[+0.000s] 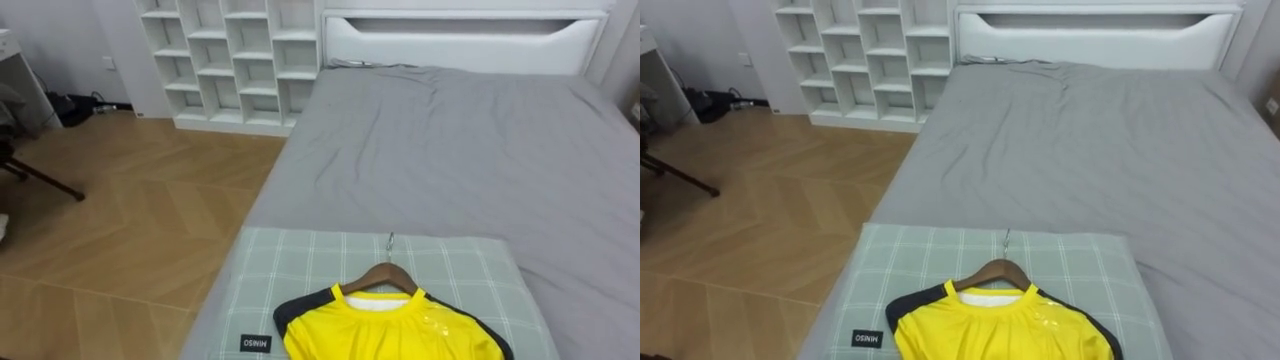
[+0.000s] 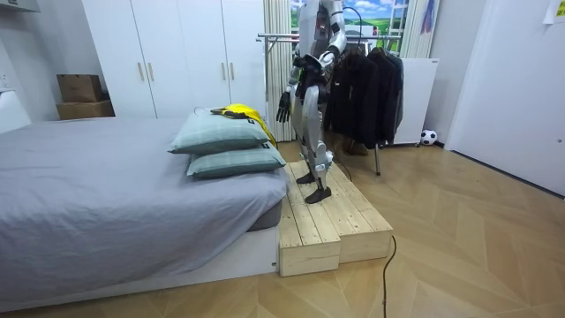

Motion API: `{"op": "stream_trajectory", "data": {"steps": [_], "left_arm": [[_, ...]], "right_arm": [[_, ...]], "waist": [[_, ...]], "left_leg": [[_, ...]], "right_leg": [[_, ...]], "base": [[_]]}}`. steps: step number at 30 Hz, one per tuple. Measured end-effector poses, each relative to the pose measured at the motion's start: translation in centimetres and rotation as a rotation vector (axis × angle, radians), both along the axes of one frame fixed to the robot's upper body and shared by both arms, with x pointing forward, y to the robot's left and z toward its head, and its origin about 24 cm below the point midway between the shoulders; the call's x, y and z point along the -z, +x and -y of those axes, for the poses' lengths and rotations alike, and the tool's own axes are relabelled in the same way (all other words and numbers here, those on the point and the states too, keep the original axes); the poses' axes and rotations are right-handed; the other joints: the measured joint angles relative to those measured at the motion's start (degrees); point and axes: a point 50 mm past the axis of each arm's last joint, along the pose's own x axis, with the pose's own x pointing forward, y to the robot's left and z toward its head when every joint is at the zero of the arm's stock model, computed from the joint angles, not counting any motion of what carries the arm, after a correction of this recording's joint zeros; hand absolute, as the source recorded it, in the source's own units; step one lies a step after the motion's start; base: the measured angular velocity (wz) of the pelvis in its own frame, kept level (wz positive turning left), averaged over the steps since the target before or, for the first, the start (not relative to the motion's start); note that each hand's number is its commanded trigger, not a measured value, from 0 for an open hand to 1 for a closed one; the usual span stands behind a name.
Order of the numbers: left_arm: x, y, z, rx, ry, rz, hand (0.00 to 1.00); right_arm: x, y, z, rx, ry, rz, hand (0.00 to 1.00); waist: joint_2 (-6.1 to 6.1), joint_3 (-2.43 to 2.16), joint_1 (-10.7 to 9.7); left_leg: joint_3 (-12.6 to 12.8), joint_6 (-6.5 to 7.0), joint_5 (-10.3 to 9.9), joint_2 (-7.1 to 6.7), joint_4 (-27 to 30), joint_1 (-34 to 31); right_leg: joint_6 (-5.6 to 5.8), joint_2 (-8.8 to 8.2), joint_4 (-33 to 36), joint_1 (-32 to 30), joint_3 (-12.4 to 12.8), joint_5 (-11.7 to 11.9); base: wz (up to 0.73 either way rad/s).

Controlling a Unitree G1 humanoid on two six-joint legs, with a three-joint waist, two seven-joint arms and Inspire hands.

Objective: Hang clothes

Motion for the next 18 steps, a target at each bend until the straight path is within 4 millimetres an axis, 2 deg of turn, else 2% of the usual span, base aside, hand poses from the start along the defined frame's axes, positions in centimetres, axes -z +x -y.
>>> {"op": "stream_trajectory", "data": {"steps": [3, 11, 18], "left_arm": [[-0.8, 1.3, 1.0, 0.105, 0.075, 0.011, 0.00], [-1.7, 3.4, 2.3, 0.219, 0.136, 0.047, 0.00], [-1.6, 4.1, 3.6, 0.338, 0.198, 0.005, 0.00]], "right_arm": [[0.0, 0.2, 0.0, -0.021, -0.005, 0.003, 0.00], [-0.1, 0.5, 0.0, -0.034, -0.011, 0.031, 0.00], [-0.1, 0.5, 0.1, -0.017, -0.023, 0.035, 0.00]], "waist": [[-0.31, -0.01, -0.31], [-0.67, 0.27, -1.99], [-0.94, 0.36, -3.19]], "left_leg": [[0.02, 0.00, 0.00, 0.00, -0.07, 0.03], [-0.06, 0.00, 0.00, 0.00, 0.01, -0.02], [0.08, 0.00, 0.00, -0.04, 0.05, -0.03]], "right_leg": [[0.00, 0.00, 0.04, 0.00, 0.02, 0.00], [0.00, -0.01, -0.06, 0.00, -0.01, 0.00], [0.01, -0.06, -0.46, -0.02, 0.11, -0.01]], "base": [[0.00], [0.00], [0.00]]}}
